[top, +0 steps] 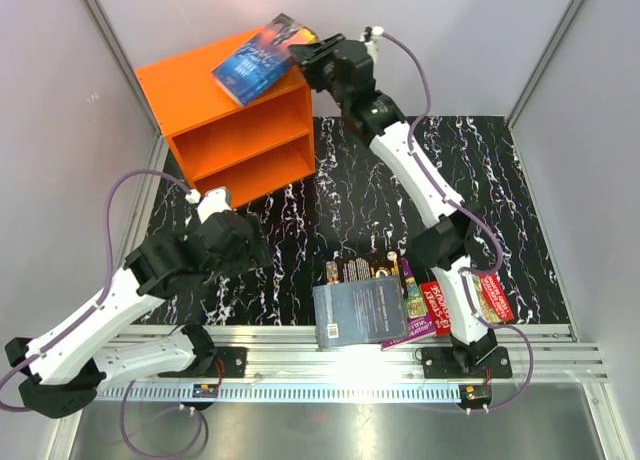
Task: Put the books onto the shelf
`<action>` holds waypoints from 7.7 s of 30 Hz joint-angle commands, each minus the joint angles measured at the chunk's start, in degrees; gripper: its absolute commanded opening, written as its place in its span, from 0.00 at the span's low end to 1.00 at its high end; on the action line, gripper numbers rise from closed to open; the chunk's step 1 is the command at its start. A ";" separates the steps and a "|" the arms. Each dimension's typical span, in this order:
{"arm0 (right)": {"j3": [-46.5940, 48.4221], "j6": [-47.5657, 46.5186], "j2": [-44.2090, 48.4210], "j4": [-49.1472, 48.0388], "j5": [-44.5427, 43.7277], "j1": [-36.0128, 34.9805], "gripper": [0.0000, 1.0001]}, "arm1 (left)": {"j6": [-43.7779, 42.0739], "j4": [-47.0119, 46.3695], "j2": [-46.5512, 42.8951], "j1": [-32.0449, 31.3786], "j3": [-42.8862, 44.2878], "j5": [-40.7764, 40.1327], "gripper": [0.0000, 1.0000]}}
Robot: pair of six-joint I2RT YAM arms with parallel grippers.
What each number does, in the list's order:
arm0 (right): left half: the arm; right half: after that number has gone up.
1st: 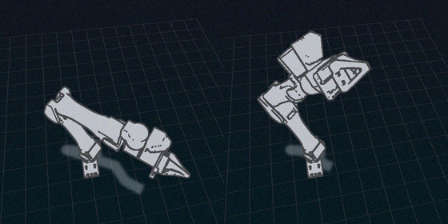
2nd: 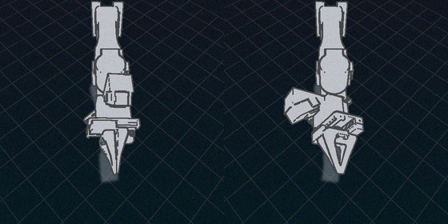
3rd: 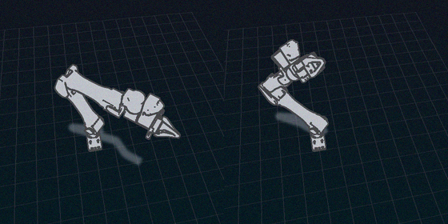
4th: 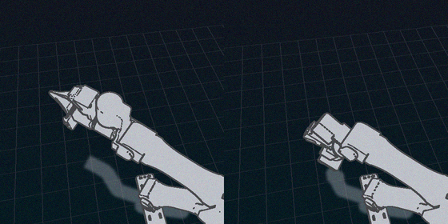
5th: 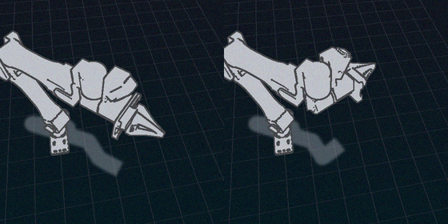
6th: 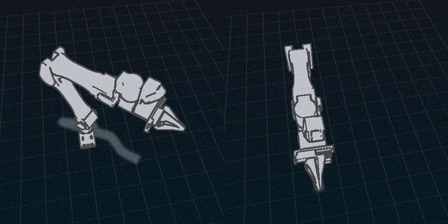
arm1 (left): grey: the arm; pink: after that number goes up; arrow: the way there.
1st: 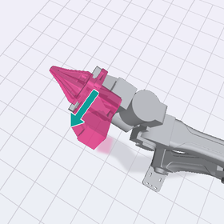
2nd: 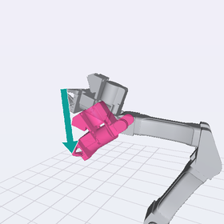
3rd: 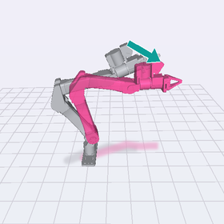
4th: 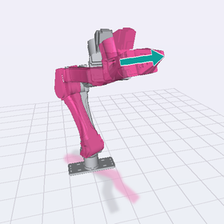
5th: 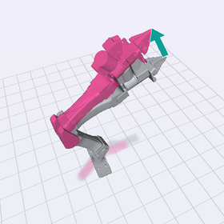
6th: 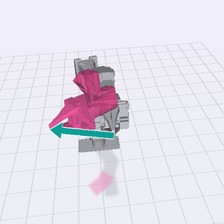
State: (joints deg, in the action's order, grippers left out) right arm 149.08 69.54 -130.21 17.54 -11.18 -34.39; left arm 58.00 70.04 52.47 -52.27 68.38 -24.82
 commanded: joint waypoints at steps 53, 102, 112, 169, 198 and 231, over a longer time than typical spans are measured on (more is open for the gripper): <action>-8.88 8.25 9.35 5.65 3.97 -6.92 0.77 | -1.21 0.45 -4.92 1.12 -0.62 3.29 0.99; -123.41 2.01 91.80 29.13 15.31 3.02 0.97 | -2.89 -50.17 34.37 -8.29 -20.91 33.17 0.91; -123.85 -1.07 98.57 23.16 15.57 3.01 0.96 | -3.42 -52.28 40.52 -8.28 -21.27 36.06 0.80; -53.69 4.63 58.05 6.29 40.09 4.77 0.00 | -9.49 -41.90 -2.72 23.44 -1.31 38.96 0.99; -79.37 33.64 62.01 -35.11 46.16 10.31 0.00 | 3.86 -58.43 -6.42 43.83 -11.08 59.97 0.98; -62.60 31.18 46.02 -33.01 55.21 9.96 1.00 | -3.59 -48.16 21.34 44.97 31.52 53.83 0.00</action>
State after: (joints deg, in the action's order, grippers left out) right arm 79.59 101.34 -83.96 -13.30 40.25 -24.27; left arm 56.14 24.08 70.30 -8.08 90.11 31.16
